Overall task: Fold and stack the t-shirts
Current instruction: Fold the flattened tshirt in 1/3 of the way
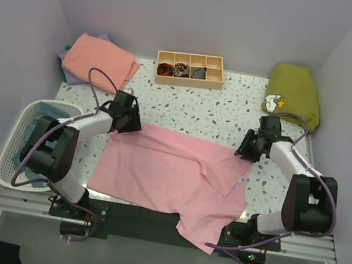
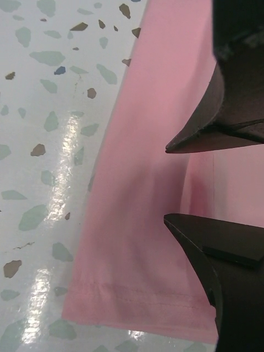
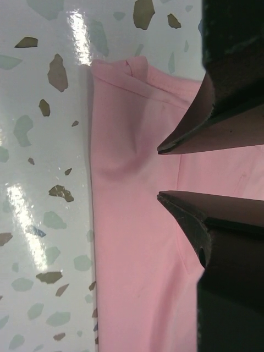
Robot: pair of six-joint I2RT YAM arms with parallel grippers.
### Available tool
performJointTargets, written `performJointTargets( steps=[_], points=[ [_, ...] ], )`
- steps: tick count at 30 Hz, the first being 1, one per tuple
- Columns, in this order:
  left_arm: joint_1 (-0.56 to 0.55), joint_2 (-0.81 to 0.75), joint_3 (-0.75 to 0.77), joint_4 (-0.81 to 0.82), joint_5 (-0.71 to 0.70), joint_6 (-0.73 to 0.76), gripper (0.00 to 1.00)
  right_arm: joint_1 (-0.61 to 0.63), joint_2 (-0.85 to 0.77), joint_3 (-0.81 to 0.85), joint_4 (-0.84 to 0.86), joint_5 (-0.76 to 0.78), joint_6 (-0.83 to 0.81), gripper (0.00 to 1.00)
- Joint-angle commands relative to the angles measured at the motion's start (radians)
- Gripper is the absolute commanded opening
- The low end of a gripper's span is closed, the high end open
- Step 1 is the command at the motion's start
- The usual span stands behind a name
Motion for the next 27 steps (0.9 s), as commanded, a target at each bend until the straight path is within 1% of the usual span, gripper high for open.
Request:
performJointTargets(
  steps=[1,5,8,11,12,13,15,17,18,19,20,22,23,25,27],
  points=[
    [-0.007,0.070,0.007,0.024,0.000,-0.015,0.52,0.002,0.070,-0.021,0.028,0.035,0.028,0.36],
    [-0.007,0.146,0.031,0.038,-0.012,-0.028,0.52,0.004,0.162,0.002,0.042,0.074,0.037,0.36],
    [-0.007,0.210,0.071,0.056,-0.017,-0.032,0.52,0.005,0.242,0.057,0.071,0.088,0.044,0.36],
    [-0.007,0.299,0.160,0.056,-0.023,-0.029,0.52,0.004,0.358,0.167,0.088,0.108,0.048,0.36],
    [-0.008,0.343,0.186,0.046,-0.026,-0.029,0.52,0.004,0.392,0.245,0.073,0.106,0.050,0.35],
    [-0.007,0.365,0.233,0.042,-0.028,-0.029,0.51,0.002,0.467,0.295,0.054,0.102,0.044,0.35],
    [-0.007,0.420,0.281,0.024,-0.038,-0.026,0.51,0.002,0.529,0.412,0.043,0.092,0.039,0.36],
    [-0.007,0.449,0.338,0.019,-0.045,-0.024,0.51,0.004,0.622,0.491,0.033,0.080,0.033,0.36],
    [-0.007,0.472,0.356,0.006,-0.057,-0.024,0.51,0.002,0.653,0.579,0.007,0.078,0.025,0.36],
    [-0.007,0.483,0.388,0.001,-0.063,-0.024,0.51,0.002,0.709,0.618,-0.003,0.071,0.018,0.35],
    [-0.007,0.494,0.404,-0.014,-0.078,-0.023,0.51,0.002,0.733,0.690,-0.025,0.072,0.013,0.35],
    [-0.005,0.517,0.447,-0.036,-0.100,-0.026,0.51,0.002,0.770,0.743,-0.030,0.109,0.010,0.36],
    [-0.007,0.523,0.461,-0.062,-0.126,-0.026,0.51,0.001,0.797,0.801,-0.064,0.126,0.008,0.36],
    [-0.004,0.532,0.487,-0.086,-0.156,-0.023,0.51,0.002,0.813,0.836,-0.075,0.193,0.004,0.36],
    [0.007,0.531,0.485,-0.100,-0.184,-0.023,0.52,-0.002,0.833,0.873,-0.082,0.223,-0.002,0.36]
  ],
)
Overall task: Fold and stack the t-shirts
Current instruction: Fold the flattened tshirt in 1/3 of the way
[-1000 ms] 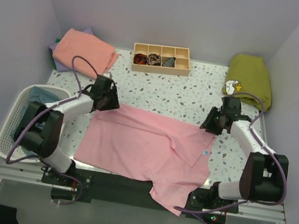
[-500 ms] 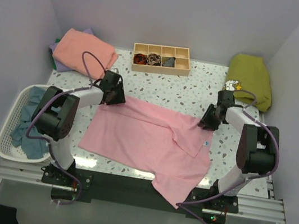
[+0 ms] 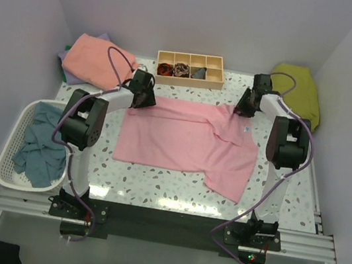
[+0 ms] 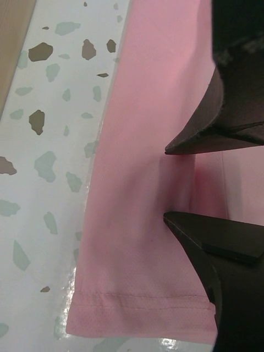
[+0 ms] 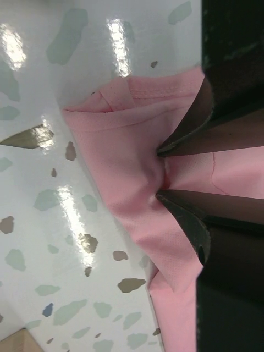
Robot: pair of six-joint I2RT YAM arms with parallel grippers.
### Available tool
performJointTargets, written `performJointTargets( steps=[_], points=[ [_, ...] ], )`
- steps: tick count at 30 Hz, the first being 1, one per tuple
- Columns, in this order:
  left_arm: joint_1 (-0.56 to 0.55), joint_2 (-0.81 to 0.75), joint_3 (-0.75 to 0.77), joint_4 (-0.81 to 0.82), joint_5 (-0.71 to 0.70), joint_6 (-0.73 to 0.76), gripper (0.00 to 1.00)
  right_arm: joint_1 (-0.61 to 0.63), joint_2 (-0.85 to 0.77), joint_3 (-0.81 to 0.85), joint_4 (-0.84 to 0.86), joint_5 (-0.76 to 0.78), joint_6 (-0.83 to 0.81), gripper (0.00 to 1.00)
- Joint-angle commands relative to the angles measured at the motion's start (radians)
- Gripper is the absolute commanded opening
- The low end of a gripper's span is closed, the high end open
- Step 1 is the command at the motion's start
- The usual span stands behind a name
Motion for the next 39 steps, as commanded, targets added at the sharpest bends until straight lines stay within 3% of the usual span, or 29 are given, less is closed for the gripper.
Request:
performJointTargets(
  steps=[1,11,16,20,24,31,37,39],
  points=[
    [0.019,0.057,-0.008,-0.154,-0.095,-0.005,0.52,-0.006,0.078,0.057,-0.083,0.152,-0.035,0.36],
    [0.044,0.054,-0.041,-0.146,-0.150,0.010,0.52,-0.021,0.112,0.066,-0.059,0.145,-0.029,0.37],
    [0.044,0.022,-0.049,-0.108,-0.147,0.031,0.53,-0.023,0.003,-0.004,0.044,0.093,-0.046,0.47],
    [0.042,-0.107,-0.092,0.011,-0.124,0.045,0.57,-0.023,-0.101,-0.087,0.163,0.050,-0.069,0.51],
    [0.039,-0.276,-0.248,0.206,-0.095,0.019,0.60,-0.024,-0.140,-0.099,0.148,0.011,-0.093,0.59],
    [0.018,-0.479,-0.392,0.089,-0.184,-0.016,0.61,-0.024,-0.360,-0.381,0.190,0.045,-0.066,0.78],
    [0.012,-0.667,-0.697,0.073,-0.172,-0.088,0.61,-0.023,-0.537,-0.647,0.145,-0.044,0.017,0.78],
    [0.012,-0.696,-0.732,0.046,-0.159,-0.110,0.61,-0.021,-0.636,-0.771,0.145,-0.070,0.051,0.78]
  ],
)
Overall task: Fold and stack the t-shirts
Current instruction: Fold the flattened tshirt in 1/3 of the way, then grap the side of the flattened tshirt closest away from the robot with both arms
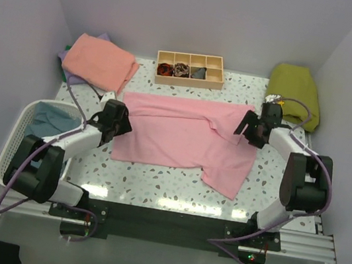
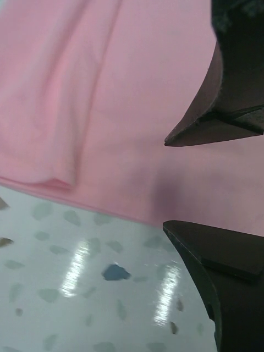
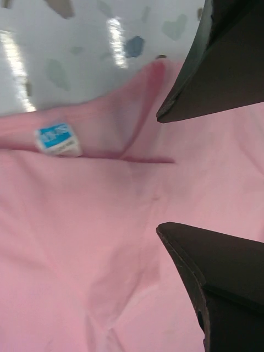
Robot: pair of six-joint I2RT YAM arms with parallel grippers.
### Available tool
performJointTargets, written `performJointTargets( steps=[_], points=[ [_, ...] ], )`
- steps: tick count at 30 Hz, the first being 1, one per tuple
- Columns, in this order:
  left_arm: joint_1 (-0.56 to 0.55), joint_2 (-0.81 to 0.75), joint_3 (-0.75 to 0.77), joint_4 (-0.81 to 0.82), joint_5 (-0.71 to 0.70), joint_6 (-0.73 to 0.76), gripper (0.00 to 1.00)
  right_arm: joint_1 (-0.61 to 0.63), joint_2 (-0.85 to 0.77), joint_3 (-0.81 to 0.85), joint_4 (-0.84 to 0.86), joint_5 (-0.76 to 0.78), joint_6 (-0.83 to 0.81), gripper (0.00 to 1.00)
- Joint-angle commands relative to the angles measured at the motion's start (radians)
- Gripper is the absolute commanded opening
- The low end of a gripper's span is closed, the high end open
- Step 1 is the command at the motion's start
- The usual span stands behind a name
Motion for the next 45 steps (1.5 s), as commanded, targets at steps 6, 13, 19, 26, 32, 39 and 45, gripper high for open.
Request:
performJointTargets(
  steps=[6,13,19,26,32,39,45],
  points=[
    [-0.008,-0.152,-0.159,-0.216,-0.016,-0.146,0.61,0.000,-0.482,-0.424,-0.131,0.002,0.147,0.79],
    [-0.009,-0.298,-0.220,-0.309,-0.034,-0.214,0.61,0.002,-0.751,-0.544,-0.309,0.023,0.250,0.79],
    [-0.032,-0.335,-0.246,-0.364,0.049,-0.251,0.60,0.031,-0.778,-0.609,-0.381,0.031,0.296,0.79],
    [-0.045,-0.364,-0.314,-0.395,0.064,-0.291,0.60,0.078,-0.842,-0.676,-0.402,-0.007,0.337,0.75],
    [-0.045,-0.373,-0.363,-0.370,0.039,-0.306,0.59,0.114,-0.847,-0.701,-0.382,-0.003,0.359,0.68],
    [-0.045,-0.364,-0.372,-0.338,0.048,-0.303,0.45,0.148,-0.793,-0.707,-0.315,-0.004,0.370,0.56],
    [-0.046,-0.347,-0.375,-0.298,0.053,-0.295,0.08,0.160,-0.767,-0.735,-0.258,-0.007,0.382,0.30]
  ],
)
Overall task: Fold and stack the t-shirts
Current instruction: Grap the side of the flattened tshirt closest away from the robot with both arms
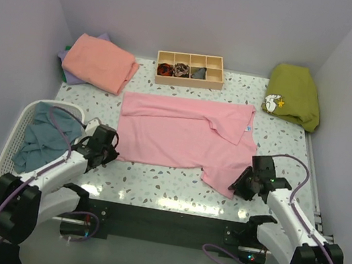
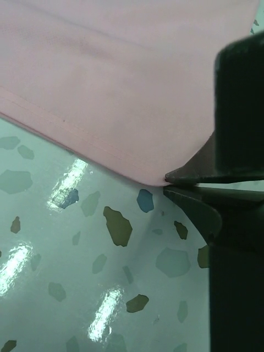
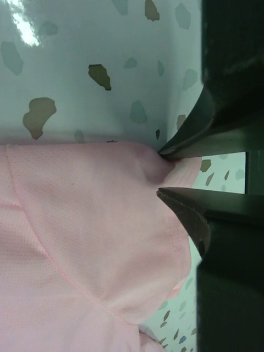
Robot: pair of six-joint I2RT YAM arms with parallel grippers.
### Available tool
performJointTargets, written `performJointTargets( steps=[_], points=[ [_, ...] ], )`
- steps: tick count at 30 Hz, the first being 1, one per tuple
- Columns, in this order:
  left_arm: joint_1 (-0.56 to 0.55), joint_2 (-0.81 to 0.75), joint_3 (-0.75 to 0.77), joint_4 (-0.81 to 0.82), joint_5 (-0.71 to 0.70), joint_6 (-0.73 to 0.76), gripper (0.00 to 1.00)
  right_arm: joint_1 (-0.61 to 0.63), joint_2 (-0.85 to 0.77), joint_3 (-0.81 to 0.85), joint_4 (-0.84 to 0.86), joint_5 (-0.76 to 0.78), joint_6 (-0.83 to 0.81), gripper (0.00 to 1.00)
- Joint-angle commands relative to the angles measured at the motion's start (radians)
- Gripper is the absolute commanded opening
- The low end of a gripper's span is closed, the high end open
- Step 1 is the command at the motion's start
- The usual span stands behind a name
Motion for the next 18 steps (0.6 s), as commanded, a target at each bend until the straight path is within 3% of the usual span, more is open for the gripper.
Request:
performJointTargets(
  steps=[1,2,5,12,18],
  points=[
    [-0.005,0.039,-0.041,-0.018,0.027,0.002,0.04,0.008,0.032,-0.040,0.053,0.002,0.019,0.21],
    [-0.005,0.047,-0.039,-0.010,0.029,0.002,0.00,0.009,0.035,-0.039,0.058,0.002,0.018,0.16],
    [-0.005,0.053,-0.027,-0.016,0.024,0.008,0.00,0.011,0.026,-0.022,0.049,0.002,0.002,0.00],
    [-0.006,-0.045,0.042,-0.116,0.007,0.046,0.00,0.014,-0.112,0.067,-0.062,0.057,-0.018,0.00],
    [-0.006,-0.054,0.114,-0.171,0.000,0.063,0.00,0.014,-0.099,0.170,-0.094,0.119,-0.053,0.00]
  ],
)
